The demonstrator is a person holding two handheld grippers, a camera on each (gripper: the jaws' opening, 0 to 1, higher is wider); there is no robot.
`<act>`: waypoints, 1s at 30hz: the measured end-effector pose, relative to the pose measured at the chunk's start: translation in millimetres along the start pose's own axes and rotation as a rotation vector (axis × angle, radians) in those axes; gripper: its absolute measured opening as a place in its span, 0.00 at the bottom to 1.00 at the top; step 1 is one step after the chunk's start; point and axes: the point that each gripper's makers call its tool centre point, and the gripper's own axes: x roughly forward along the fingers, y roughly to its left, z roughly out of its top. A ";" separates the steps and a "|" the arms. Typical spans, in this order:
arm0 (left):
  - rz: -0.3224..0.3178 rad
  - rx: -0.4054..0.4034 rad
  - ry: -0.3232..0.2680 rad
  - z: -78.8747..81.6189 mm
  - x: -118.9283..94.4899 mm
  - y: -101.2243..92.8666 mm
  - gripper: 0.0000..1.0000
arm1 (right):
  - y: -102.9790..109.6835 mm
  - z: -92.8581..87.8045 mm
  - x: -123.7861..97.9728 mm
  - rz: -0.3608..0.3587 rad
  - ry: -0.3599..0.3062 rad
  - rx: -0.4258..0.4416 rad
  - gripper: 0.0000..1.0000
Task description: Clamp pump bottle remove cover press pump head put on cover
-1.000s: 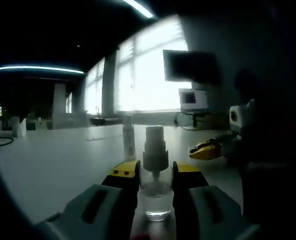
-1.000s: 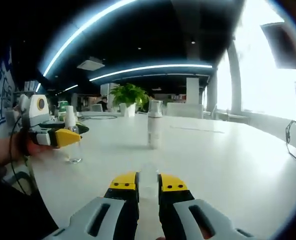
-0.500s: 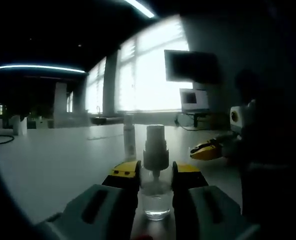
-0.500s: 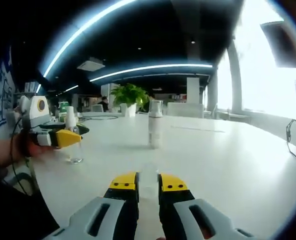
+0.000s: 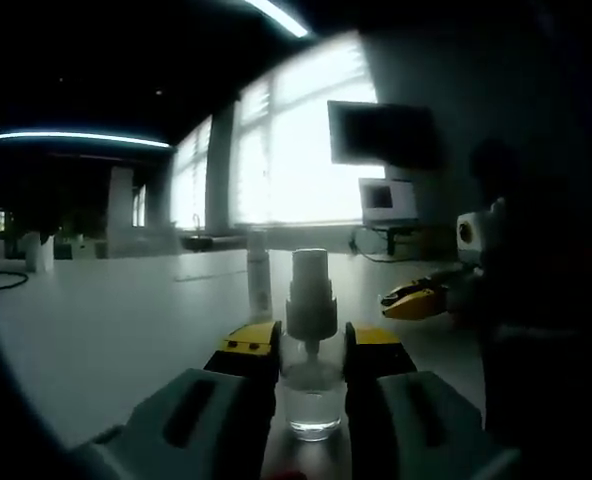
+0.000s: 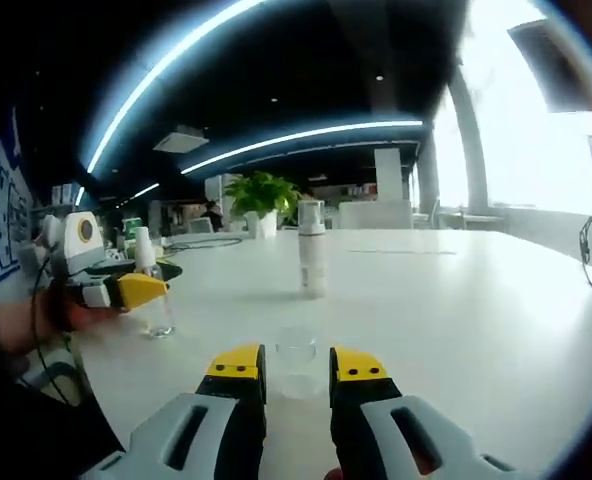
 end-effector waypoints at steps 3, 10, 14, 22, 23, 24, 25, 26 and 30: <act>-0.001 -0.003 0.000 0.0 0.2 0.3 0.16 | 1.4 -0.4 -0.6 0.004 0.001 -0.013 0.20; -0.002 0.008 -0.001 0.4 -0.4 -1.2 0.16 | 3.8 -0.1 -1.4 0.007 -0.004 -0.030 0.23; -0.001 0.002 -0.001 0.3 -0.4 -1.4 0.16 | 4.7 2.1 -2.6 0.010 -0.017 -0.025 0.23; 0.007 -0.015 0.003 -0.1 -0.3 0.6 0.16 | 14.2 16.2 -8.3 0.038 -0.091 -0.060 0.24; 0.008 -0.015 0.003 -0.2 -0.3 0.7 0.16 | 15.7 17.7 -8.5 0.043 -0.096 -0.066 0.24; 0.008 -0.015 0.003 -0.4 -0.2 1.1 0.16 | 16.6 19.7 -9.1 0.045 -0.104 -0.074 0.24; 0.008 -0.016 0.003 -0.4 -0.2 1.3 0.16 | 15.5 21.6 -8.8 0.044 -0.107 -0.077 0.24; 0.009 -0.018 0.003 -0.4 -0.3 1.2 0.16 | 14.9 23.1 -8.8 0.044 -0.109 -0.075 0.24; 0.010 -0.025 0.005 -0.4 -0.4 1.0 0.16 | 13.1 26.5 -8.9 0.044 -0.113 -0.078 0.24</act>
